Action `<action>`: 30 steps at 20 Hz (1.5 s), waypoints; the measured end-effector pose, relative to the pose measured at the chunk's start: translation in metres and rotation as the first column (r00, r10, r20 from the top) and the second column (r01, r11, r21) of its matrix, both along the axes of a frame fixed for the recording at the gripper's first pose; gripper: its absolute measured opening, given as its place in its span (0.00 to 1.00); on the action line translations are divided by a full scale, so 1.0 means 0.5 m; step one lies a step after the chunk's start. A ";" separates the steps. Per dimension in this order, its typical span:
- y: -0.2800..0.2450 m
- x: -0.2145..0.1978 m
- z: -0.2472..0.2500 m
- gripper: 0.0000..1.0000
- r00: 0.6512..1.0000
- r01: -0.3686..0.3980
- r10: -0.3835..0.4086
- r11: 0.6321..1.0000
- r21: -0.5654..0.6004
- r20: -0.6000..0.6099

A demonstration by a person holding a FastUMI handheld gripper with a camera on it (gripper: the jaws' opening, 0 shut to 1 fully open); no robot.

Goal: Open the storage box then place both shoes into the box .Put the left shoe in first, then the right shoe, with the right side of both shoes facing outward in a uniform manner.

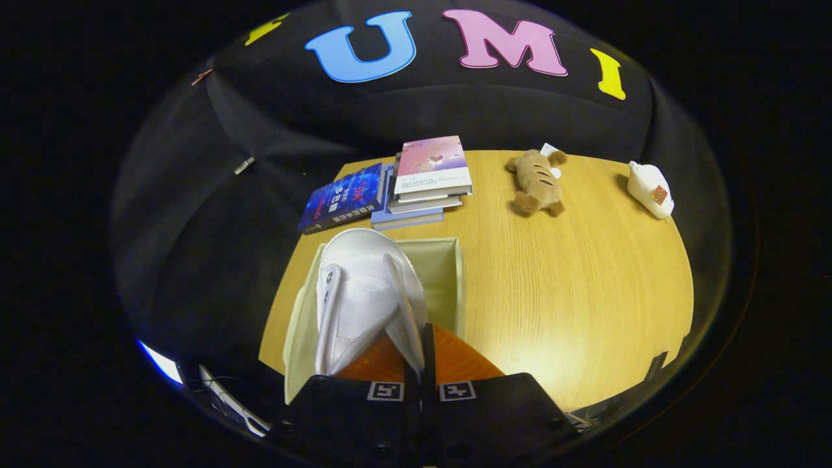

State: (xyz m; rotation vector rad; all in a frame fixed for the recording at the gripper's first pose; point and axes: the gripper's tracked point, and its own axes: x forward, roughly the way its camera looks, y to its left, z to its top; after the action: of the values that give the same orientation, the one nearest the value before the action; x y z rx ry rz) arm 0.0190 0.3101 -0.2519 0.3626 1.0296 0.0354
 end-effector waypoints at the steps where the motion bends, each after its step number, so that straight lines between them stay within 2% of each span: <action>1: 0.002 0.003 -0.017 0.05 1.000 -0.005 0.004 1.000 -0.025 -0.013; 3: 0.007 0.007 -0.042 0.05 1.000 -0.011 0.010 0.999 -0.041 -0.029; 5: 0.027 0.016 -0.042 0.14 1.000 -0.012 0.012 1.000 0.003 -0.018; 6: 0.034 0.027 -0.030 0.31 1.000 -0.014 0.013 1.000 0.020 0.006; 7: 0.025 0.040 -0.017 0.36 0.999 -0.011 0.010 1.000 0.014 0.038; 12: -0.014 0.058 -0.001 1.00 0.993 -0.019 0.025 0.998 -0.057 0.114; 16: -0.047 0.051 0.008 0.99 0.990 -0.025 0.038 0.996 -0.090 0.139; 22: -0.090 0.040 0.052 0.99 0.972 -0.026 0.040 0.998 -0.061 0.231; 30: -0.220 0.013 0.158 0.99 0.910 -0.038 0.067 0.996 -0.080 0.409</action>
State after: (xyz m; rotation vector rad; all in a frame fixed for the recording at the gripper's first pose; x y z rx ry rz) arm 0.0255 0.2003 -0.1731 0.2482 0.6191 0.1193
